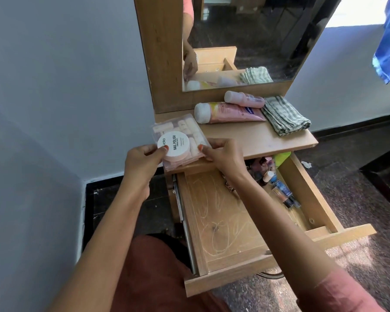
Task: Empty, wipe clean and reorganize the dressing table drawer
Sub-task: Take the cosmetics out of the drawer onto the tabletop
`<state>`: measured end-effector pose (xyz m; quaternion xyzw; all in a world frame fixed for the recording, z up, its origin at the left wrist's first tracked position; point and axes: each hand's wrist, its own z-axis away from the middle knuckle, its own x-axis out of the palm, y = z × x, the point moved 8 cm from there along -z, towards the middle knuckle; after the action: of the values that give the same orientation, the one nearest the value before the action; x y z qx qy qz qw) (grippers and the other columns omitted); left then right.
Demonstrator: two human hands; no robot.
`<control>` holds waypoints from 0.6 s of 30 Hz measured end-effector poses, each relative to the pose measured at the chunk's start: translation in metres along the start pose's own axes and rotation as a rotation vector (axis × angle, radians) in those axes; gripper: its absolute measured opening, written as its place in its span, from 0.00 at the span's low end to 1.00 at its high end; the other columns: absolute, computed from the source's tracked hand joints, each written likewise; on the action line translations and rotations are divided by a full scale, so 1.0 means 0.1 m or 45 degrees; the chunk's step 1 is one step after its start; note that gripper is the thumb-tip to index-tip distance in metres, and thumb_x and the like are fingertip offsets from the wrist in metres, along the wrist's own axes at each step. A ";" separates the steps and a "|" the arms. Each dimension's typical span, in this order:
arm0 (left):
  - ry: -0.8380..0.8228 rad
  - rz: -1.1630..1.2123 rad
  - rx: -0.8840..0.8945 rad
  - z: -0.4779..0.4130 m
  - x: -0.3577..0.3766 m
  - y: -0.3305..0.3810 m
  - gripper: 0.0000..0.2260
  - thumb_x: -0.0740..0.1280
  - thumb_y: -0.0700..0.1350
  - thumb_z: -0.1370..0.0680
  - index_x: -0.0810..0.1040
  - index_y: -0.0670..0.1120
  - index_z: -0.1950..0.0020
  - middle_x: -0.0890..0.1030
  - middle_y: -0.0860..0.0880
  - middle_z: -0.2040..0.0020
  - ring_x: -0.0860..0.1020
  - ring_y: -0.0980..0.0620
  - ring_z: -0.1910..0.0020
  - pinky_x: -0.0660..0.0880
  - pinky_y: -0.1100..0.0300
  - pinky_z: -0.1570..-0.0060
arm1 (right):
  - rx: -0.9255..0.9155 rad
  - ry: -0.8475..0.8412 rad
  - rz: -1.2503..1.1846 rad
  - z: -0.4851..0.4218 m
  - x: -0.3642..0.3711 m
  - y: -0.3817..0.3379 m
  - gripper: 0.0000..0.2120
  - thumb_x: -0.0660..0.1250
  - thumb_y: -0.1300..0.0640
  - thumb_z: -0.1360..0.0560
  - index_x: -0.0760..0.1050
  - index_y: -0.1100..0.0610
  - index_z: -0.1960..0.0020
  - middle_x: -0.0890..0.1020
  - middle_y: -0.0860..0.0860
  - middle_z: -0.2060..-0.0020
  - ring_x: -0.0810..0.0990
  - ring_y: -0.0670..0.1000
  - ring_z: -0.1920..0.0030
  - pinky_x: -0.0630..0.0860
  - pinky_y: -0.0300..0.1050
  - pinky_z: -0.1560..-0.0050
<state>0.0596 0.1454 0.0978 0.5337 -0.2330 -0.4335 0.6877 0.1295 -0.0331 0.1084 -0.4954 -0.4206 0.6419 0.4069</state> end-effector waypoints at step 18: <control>0.078 -0.068 0.198 -0.23 0.02 0.15 0.19 0.67 0.43 0.24 0.71 0.41 0.34 0.76 0.46 0.36 0.73 0.55 0.42 0.71 0.72 0.53 | -0.208 0.157 0.380 -0.07 0.09 -0.14 0.17 0.65 0.57 0.25 0.74 0.63 0.39 0.80 0.56 0.45 0.75 0.47 0.52 0.70 0.35 0.52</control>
<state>0.0836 0.1570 0.1041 0.6045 -0.2307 -0.4159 0.6390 0.1360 -0.0195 0.1176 -0.6222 -0.3675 0.6273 0.2905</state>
